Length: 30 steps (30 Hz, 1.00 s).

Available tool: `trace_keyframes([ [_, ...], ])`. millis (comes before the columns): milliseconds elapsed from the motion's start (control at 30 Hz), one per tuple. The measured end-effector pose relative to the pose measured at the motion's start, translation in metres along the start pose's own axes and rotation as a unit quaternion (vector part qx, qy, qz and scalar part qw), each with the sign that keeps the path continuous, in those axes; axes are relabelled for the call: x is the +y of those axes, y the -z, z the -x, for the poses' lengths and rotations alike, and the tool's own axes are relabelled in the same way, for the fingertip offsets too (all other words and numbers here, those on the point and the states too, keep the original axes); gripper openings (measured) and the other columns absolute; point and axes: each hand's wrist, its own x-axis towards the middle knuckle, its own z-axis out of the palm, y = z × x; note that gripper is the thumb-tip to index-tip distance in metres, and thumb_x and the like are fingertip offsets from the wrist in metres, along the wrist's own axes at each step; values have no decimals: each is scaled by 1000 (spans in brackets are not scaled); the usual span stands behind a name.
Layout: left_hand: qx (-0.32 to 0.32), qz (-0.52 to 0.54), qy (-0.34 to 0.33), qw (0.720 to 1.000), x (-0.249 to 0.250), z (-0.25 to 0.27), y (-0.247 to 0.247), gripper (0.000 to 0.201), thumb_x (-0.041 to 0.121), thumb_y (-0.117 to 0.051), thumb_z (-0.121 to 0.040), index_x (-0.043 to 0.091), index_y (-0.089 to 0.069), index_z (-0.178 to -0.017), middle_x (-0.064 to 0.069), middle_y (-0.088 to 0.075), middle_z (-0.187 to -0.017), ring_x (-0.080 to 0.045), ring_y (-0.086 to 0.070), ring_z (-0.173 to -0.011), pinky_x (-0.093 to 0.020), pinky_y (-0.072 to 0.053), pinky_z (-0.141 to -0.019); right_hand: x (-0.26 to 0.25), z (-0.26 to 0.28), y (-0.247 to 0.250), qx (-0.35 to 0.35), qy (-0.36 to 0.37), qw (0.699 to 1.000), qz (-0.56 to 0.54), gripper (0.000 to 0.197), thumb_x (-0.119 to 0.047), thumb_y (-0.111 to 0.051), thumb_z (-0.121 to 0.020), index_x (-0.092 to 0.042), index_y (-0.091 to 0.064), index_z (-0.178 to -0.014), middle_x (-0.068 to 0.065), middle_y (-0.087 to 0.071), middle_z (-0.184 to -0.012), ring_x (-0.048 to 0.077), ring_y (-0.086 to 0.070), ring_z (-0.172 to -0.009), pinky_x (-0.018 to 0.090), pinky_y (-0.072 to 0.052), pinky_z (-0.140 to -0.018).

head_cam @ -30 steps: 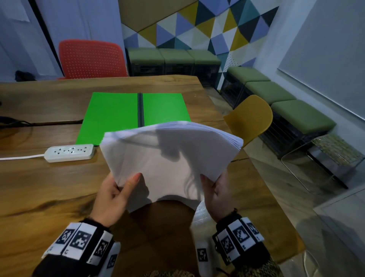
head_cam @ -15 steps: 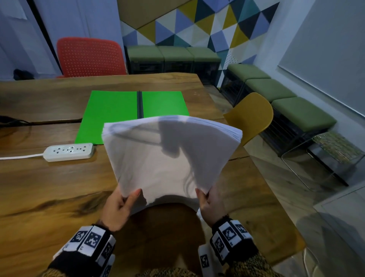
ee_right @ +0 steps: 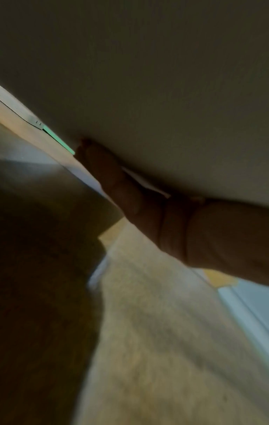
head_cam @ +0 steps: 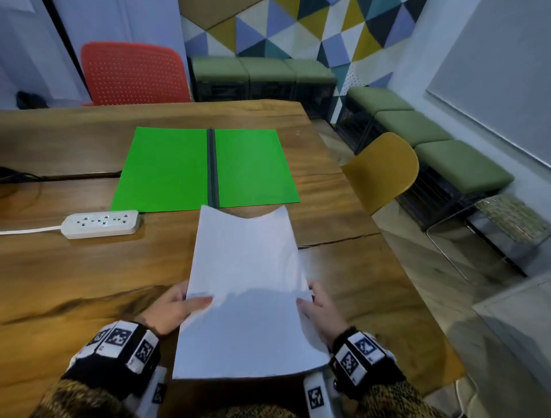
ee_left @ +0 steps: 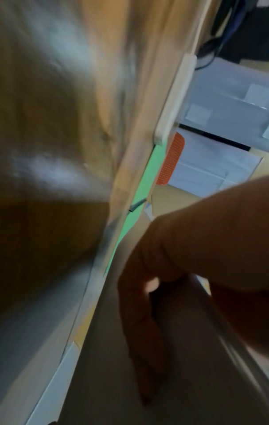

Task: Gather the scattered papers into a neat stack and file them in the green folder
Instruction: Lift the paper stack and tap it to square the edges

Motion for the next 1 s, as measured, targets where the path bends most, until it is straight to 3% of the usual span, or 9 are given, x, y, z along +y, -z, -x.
trace_keyframes([
  [200,14,22,1,1000,-12,-10,9,98,50,-90,-22,8,-60,-105,0,-78,-83,-14,-73,-71,-22,-54,-56,7,-12,-4,-23,1,997,-68,26,-4,-46,-89,-27,-54,-100,12,-72,-98,34,-66,-96,54,-48,-93],
  [300,40,36,13,998,6,-29,11,37,15,-77,-70,5,-59,-101,2,-77,-71,-10,-71,-58,-19,-52,-49,0,-29,-6,-9,30,991,-130,30,5,-40,-92,-22,-52,-97,7,-73,-84,23,-68,-80,41,-52,-81],
  [367,61,13,10,998,18,-43,17,25,-2,-64,-78,6,-59,-101,3,-78,-78,-8,-71,-59,-19,-53,-51,-9,-41,-7,-9,51,987,-151,31,9,-38,-92,-19,-51,-97,5,-73,-80,16,-69,-73,27,-55,-70],
  [533,54,-16,-4,998,49,-84,37,77,46,-87,-29,13,-65,-94,9,-77,-81,-6,-71,-65,-20,-56,-62,-28,-77,-7,5,81,979,-187,26,11,-38,-91,-12,-48,-97,2,-75,-70,11,-70,-64,22,-56,-58],
  [600,104,-70,-36,991,64,-105,38,61,66,-68,-60,14,-68,-92,10,-77,-77,-2,-70,-78,-18,-52,-84,-37,-90,-4,5,87,977,-197,24,10,-39,-91,-11,-48,-97,3,-74,-70,11,-70,-64,22,-57,-58],
  [667,231,-198,-49,951,72,-133,52,59,51,-38,-91,1,-61,-115,-15,-71,-111,-18,-62,-112,-25,-40,-102,-46,-102,0,18,90,977,-193,23,9,-41,-91,-13,-49,-94,4,-73,-70,12,-69,-62,25,-58,-57],
  [733,222,-365,-15,904,71,-159,71,78,57,-24,-88,1,-30,-142,-26,-35,-148,-35,-34,-137,-42,-25,-114,-50,-109,0,30,89,977,-190,23,8,-41,-91,-14,-48,-93,4,-72,-71,12,-69,-60,25,-58,-55],
  [833,142,-559,110,809,51,-193,95,85,62,-30,-87,13,1,-149,-16,-4,-159,-41,-5,-144,-58,-14,-114,-49,-108,-3,47,85,978,-184,24,7,-42,-91,-15,-47,-94,5,-69,-77,11,-68,-60,26,-58,-57],
  [1000,56,-696,161,697,43,-186,78,72,42,-39,-93,20,0,-149,-8,6,-160,-35,-5,-146,-58,-20,-112,-39,-93,1,59,82,972,-214,25,9,-41,-91,-15,-47,-94,-1,-74,-70,10,-69,-61,27,-58,-57],
])
